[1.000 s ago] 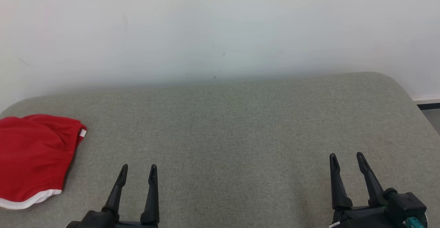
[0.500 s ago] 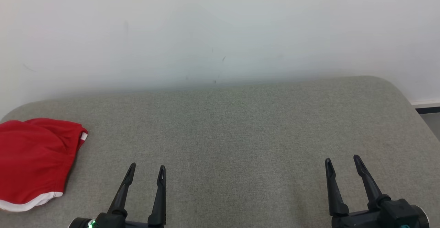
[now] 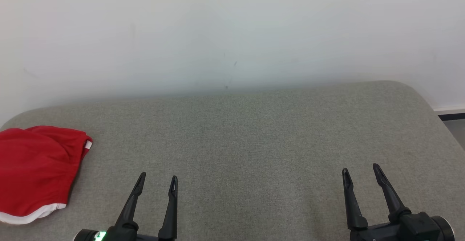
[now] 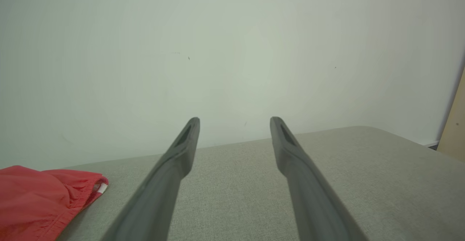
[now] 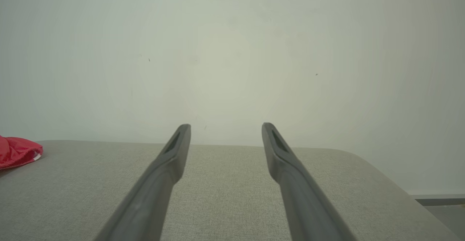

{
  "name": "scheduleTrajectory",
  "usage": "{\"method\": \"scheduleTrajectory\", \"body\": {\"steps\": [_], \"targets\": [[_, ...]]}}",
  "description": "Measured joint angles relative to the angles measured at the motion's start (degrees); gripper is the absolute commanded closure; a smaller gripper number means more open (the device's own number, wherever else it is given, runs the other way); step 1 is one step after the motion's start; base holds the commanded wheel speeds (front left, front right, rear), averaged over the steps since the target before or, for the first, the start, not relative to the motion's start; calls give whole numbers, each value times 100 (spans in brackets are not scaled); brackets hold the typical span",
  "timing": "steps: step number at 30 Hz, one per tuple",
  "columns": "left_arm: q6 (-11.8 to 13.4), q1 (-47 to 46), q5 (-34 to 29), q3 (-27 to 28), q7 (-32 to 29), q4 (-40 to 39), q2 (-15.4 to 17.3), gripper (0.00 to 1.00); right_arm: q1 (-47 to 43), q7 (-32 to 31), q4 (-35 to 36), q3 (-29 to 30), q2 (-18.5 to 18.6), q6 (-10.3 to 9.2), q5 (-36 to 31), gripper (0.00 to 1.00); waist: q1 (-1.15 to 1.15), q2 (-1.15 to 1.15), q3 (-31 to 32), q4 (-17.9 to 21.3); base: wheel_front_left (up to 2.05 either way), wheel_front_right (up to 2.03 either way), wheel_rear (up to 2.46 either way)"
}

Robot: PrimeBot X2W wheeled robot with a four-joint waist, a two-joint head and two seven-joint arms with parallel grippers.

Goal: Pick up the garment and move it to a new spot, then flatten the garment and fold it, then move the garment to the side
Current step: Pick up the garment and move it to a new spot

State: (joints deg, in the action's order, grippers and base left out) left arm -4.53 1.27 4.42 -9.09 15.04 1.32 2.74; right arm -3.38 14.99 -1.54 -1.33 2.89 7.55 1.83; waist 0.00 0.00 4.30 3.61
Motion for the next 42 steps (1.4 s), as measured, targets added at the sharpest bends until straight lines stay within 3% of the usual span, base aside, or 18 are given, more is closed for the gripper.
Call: {"method": "scheduleTrajectory", "body": {"steps": [20, 32, 42], "targets": [[-34, -7, 137, 7, 0, 506, 1, 0, -60, 8, 24, 15, 0, 0, 2, 0, 0, 0, -15, -197, 0, 0, 0], [60, -53, 226, 149, 0, 679, 2, 0, -109, 14, 30, -102, 1, 0, 36, 0, 0, 0, -75, -789, 0, 0, 0], [349, -31, 238, 285, 0, 686, 2, 0, -144, 14, 11, -315, 1, 0, 104, 0, 0, 0, -62, -1412, 0, 0, 0]]}}
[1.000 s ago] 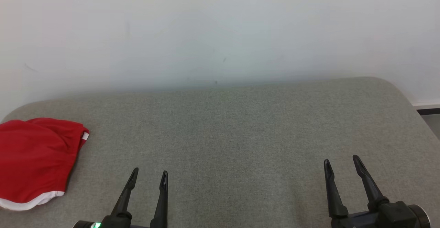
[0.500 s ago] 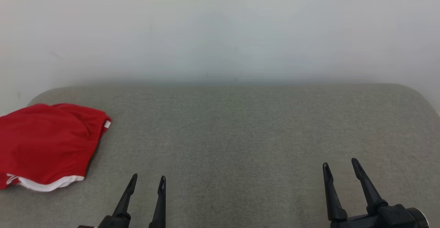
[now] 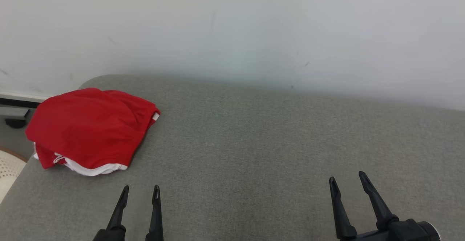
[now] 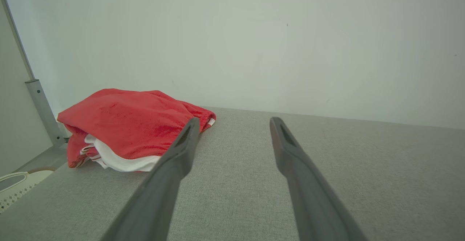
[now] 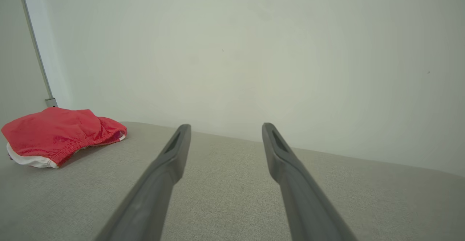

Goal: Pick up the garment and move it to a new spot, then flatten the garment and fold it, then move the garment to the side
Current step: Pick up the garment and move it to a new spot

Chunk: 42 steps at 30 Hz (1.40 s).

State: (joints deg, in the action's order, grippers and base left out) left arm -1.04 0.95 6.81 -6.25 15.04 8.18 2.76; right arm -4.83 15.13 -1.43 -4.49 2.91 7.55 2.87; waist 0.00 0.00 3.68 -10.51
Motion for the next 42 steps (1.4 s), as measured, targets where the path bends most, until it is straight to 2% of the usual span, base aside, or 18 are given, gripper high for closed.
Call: {"method": "scheduleTrajectory", "body": {"steps": [10, 26, 34, 42], "targets": [[256, 98, -66, 114, 0, -60, 1, 0, -48, 0, -35, -156, -2, 0, 116, 0, 0, 0, 46, -555, 0, 0, 0], [274, 111, -91, 34, 0, -19, 1, 0, -117, 0, -144, -131, -1, 0, 268, 0, 0, 0, 62, -1152, 0, 0, 0], [272, 110, -74, 16, 0, -22, 2, 0, -117, 0, -136, -165, -2, 0, 263, 0, 0, 0, 14, -1317, 0, 0, 0], [304, 98, 40, -22, 0, 141, 0, 0, -116, 1, -118, -170, -2, 0, 201, 0, 0, 0, -90, -1257, 0, 0, 0]]}}
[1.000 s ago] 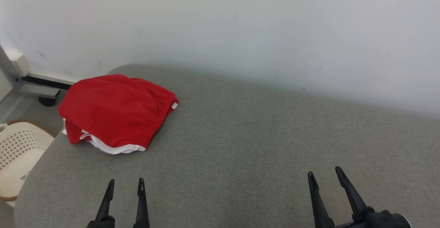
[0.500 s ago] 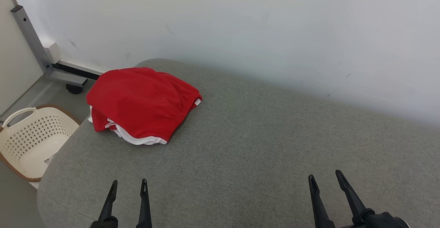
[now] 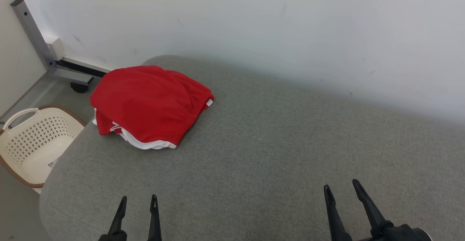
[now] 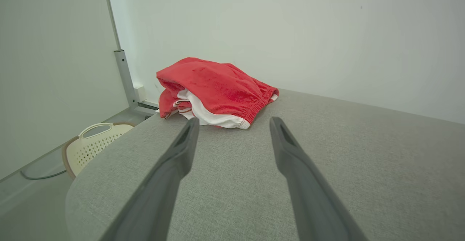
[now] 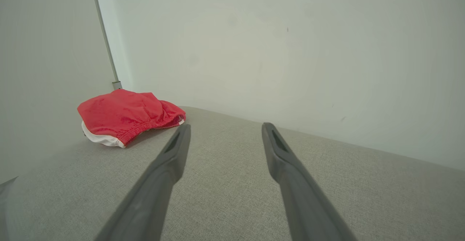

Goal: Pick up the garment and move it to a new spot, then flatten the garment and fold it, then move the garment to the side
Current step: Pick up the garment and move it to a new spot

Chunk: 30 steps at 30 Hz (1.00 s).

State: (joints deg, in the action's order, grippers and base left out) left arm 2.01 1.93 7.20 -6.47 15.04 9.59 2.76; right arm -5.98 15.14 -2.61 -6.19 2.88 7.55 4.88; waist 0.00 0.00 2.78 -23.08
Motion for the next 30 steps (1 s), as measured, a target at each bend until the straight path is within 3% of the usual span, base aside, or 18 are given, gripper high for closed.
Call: {"method": "scheduleTrajectory", "body": {"steps": [10, 22, 30], "targets": [[-113, -1255, 331, 147, 0, 1185, 10, 0, 254, -1, 87, 24, -4, 0, -348, 0, 0, 0, -617, 216, 0, 0, 0], [-611, -3521, 449, 413, 0, 2819, 88, 0, 896, 0, 310, 179, 222, 0, -535, 0, 1, 1, -1803, 594, 0, 0, 0], [-605, -4776, 560, 538, -111, 4178, 352, 0, 1162, -1, 376, 180, 222, 0, -528, 0, 2, 1, -2494, 921, 0, 0, 0]]}}
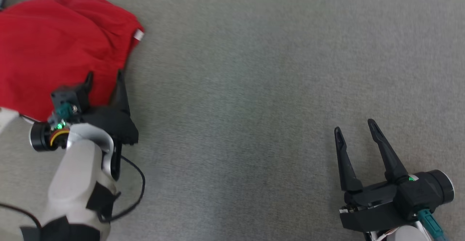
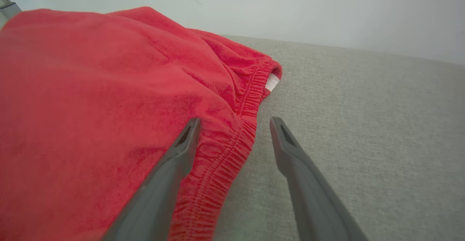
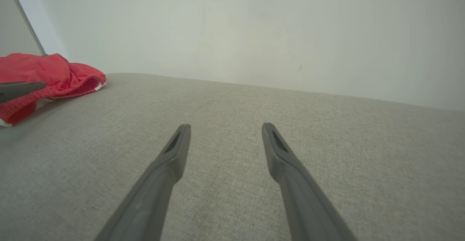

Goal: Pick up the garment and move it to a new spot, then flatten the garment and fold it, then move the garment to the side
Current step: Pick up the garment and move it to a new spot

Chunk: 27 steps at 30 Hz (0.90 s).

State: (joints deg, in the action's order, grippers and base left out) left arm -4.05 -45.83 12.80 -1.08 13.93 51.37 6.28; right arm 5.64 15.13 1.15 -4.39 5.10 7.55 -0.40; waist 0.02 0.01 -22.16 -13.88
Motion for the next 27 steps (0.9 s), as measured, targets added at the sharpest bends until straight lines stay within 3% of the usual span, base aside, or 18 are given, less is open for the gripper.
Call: {"method": "scheduleTrajectory", "body": {"steps": [14, 16, 27], "targets": [[209, -1147, 23, -96, -501, 1523, 182, 0, 159, 0, 32, -63, 13, 0, 66, 0, -1, 0, -615, 421, 0, 0, 0], [175, -1216, 23, -131, -517, 1649, 200, 100, 179, 0, 21, -91, 11, 0, 73, 0, -1, 0, -594, 435, 0, 0, 0], [-99, -943, 88, -185, 71, 1368, 234, 100, 60, 0, -163, -252, -114, 0, 178, 0, -2, -1, -73, 455, 0, 0, 0]]}}
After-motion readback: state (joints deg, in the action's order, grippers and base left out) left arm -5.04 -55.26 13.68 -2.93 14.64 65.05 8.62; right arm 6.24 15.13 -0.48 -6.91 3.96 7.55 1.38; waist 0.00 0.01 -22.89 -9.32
